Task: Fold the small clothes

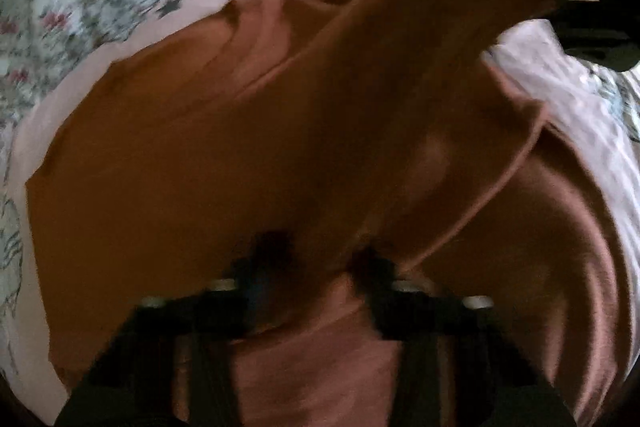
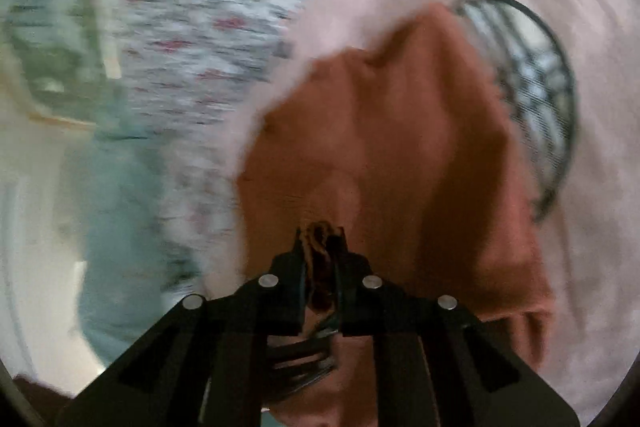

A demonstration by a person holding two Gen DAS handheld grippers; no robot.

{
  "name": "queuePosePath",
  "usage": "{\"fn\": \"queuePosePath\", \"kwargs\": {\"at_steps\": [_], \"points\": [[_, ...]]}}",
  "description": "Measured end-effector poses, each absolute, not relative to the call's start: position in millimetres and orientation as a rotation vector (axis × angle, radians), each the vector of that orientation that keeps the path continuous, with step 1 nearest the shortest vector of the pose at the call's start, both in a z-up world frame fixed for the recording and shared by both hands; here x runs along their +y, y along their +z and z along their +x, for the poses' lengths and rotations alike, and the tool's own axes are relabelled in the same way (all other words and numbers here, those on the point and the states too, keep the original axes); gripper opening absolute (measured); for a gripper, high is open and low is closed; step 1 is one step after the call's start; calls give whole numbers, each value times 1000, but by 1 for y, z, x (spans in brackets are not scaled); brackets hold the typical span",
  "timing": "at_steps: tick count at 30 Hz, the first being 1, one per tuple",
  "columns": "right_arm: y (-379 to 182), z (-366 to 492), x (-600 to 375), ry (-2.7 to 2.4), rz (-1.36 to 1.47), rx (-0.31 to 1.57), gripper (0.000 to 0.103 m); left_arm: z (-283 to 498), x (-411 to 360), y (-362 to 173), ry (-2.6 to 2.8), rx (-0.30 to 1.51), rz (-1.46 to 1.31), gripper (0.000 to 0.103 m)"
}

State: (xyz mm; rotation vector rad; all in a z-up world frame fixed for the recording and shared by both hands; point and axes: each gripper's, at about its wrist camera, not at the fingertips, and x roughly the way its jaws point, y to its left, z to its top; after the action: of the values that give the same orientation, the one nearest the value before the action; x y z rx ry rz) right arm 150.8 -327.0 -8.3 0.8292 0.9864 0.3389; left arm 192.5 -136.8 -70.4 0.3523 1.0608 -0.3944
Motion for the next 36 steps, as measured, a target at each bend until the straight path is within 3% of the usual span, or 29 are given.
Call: {"fn": "queuePosePath", "kwargs": {"at_steps": [2, 7, 12, 20, 27, 29, 30, 36], "points": [[-8, 149, -318, 311, 681, 1035, 15, 197, -124, -69, -411, 1079, 275, 9], [-33, 146, -321, 155, 493, 1201, 27, 202, -92, -66, -441, 1106, 126, 4], [-32, 154, -358, 132, 731, 1074, 34, 190, -84, -65, -453, 1099, 124, 4], [-61, 206, -312, 191, 506, 1271, 34, 190, -86, -65, -464, 1110, 130, 4], [-68, 207, -292, 252, 357, 1325, 34, 193, -86, -67, -460, 1121, 113, 4], [-68, 206, -287, 249, 298, 1336, 27, 194, -87, -68, -457, 1122, 112, 4], [-66, 206, -282, 230, 245, 1339, 10, 193, -87, -68, -456, 1122, 114, 4], [-15, 194, -287, 74, 135, 1107, 8, 195, -92, -68, -447, 1127, 123, 4]]}}
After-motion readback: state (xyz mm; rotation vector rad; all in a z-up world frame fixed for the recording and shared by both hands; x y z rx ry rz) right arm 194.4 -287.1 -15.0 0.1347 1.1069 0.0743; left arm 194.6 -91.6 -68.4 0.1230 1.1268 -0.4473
